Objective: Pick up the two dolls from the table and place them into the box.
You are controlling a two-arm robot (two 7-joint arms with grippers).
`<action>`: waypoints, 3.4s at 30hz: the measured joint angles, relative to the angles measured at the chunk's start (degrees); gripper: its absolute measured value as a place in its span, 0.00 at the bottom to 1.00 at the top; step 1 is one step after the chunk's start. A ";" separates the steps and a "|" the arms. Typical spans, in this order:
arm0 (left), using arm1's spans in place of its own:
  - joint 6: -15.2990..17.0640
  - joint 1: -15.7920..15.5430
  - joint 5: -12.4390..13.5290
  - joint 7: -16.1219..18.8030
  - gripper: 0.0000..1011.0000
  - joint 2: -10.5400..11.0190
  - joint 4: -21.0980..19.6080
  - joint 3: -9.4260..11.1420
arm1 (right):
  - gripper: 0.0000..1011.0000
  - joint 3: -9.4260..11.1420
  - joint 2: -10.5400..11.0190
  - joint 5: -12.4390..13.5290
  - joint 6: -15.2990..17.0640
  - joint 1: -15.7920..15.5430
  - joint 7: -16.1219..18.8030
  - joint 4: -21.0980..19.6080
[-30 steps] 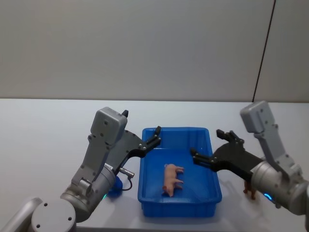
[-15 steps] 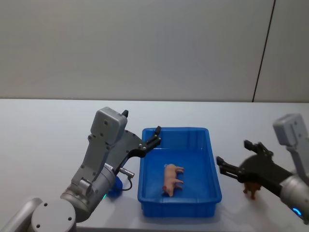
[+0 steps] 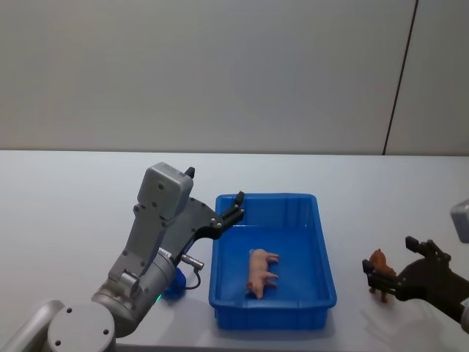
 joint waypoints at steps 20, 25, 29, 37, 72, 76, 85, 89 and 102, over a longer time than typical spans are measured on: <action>0.00 0.00 0.00 0.00 0.99 0.00 0.00 0.00 | 0.99 -1.17 -0.96 -1.66 2.26 0.26 0.18 4.19; 0.00 0.00 0.00 0.00 0.99 0.00 0.00 0.00 | 0.93 -1.76 -1.95 -2.60 2.73 1.08 -0.50 6.04; 0.00 0.00 0.00 0.00 0.99 0.00 0.00 0.00 | 0.82 -2.06 -2.50 -3.09 2.81 1.57 -1.03 7.08; 0.00 0.00 0.00 0.00 0.99 0.00 0.00 0.00 | 0.59 -2.48 -3.48 -3.73 2.18 2.31 -2.04 8.67; 0.00 0.00 0.00 0.00 0.99 0.00 0.00 0.00 | 0.42 -3.08 -5.80 -2.61 -4.69 4.68 0.58 0.70; 0.00 0.00 0.00 0.00 0.99 0.00 0.00 0.00 | 0.42 -3.75 -6.86 -2.55 -2.37 5.78 1.74 0.14; 0.00 0.00 0.00 0.00 0.99 0.00 0.00 0.00 | 0.44 -5.60 -10.06 -3.49 3.86 8.95 3.04 1.48; 0.00 0.00 0.00 0.00 0.99 0.00 0.00 0.00 | 0.56 -6.32 -11.34 -4.24 5.57 10.18 3.02 2.81; 0.00 0.00 0.00 0.00 0.99 0.00 -0.01 0.00 | 0.94 -6.62 -12.10 -5.47 3.94 11.36 2.46 4.48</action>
